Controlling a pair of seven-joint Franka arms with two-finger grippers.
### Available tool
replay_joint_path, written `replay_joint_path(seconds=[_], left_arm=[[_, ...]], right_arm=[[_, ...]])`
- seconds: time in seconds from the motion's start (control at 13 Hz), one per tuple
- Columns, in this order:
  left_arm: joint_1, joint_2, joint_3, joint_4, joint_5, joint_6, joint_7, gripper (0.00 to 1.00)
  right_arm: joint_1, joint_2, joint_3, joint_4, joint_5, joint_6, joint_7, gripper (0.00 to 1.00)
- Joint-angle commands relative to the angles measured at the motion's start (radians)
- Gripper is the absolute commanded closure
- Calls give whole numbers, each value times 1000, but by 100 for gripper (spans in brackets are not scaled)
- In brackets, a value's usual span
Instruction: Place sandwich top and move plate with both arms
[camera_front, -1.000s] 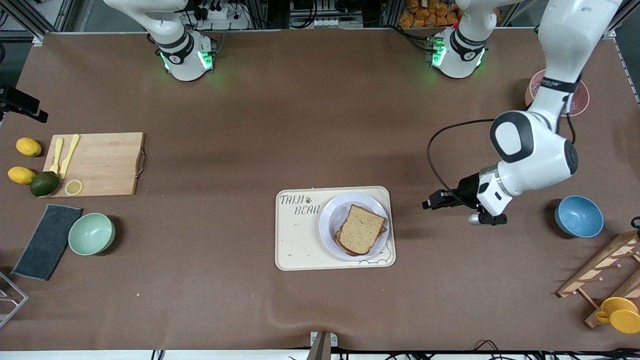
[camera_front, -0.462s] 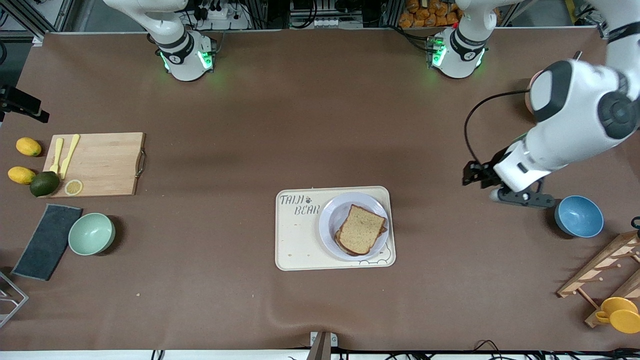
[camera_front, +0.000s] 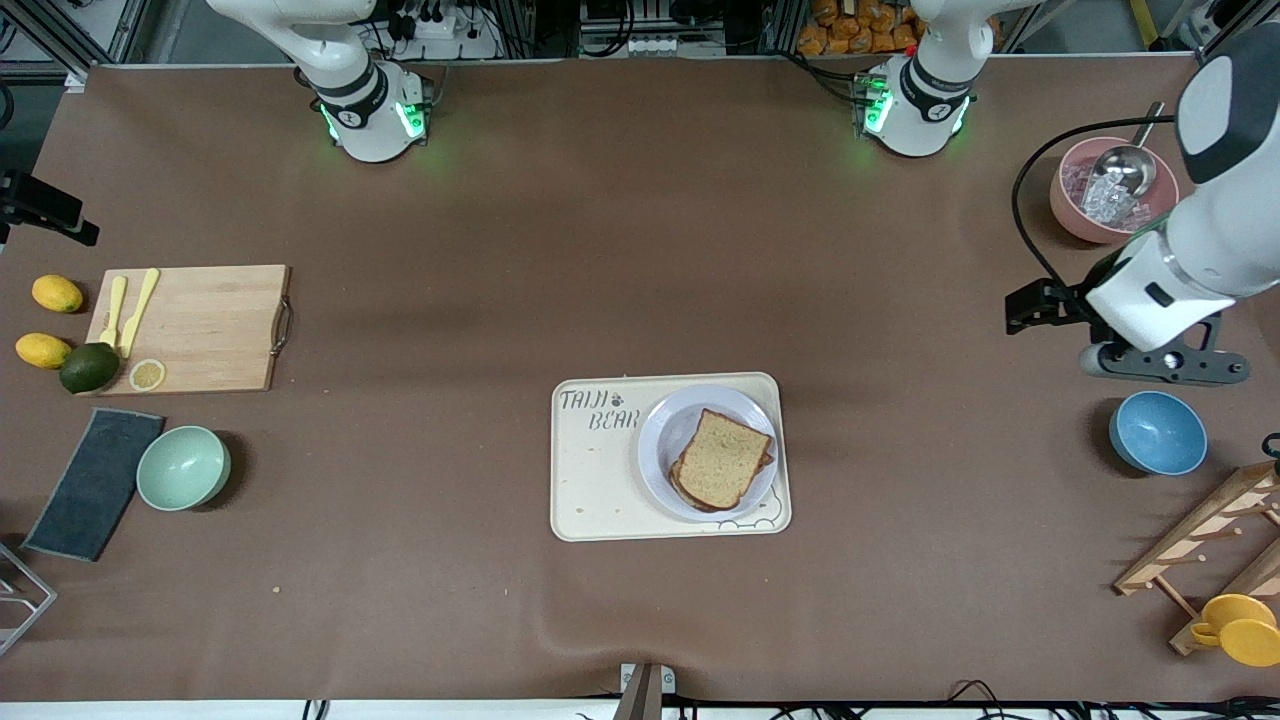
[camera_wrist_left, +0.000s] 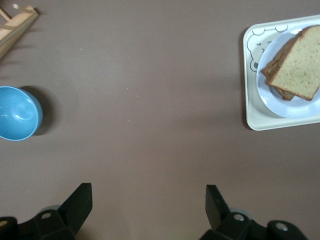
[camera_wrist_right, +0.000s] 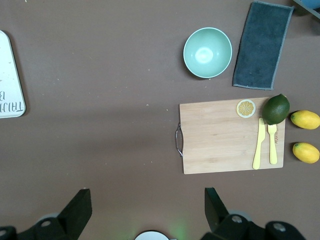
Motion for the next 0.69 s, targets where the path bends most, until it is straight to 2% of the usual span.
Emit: replay_joint_path(seconds=[0.0, 0.31, 0.62], left_arm=[[-83, -55, 91, 6, 20, -28, -11, 0], [-190, -132, 231, -38, -3, -28, -26, 0], [-210, -151, 256, -32, 5, -81, -91, 0]], right_arm=[[19, -2, -10, 2, -5, -4, 19, 0], [19, -4, -10, 1, -3, -5, 19, 0], [20, -2, -10, 2, -5, -4, 19, 0]])
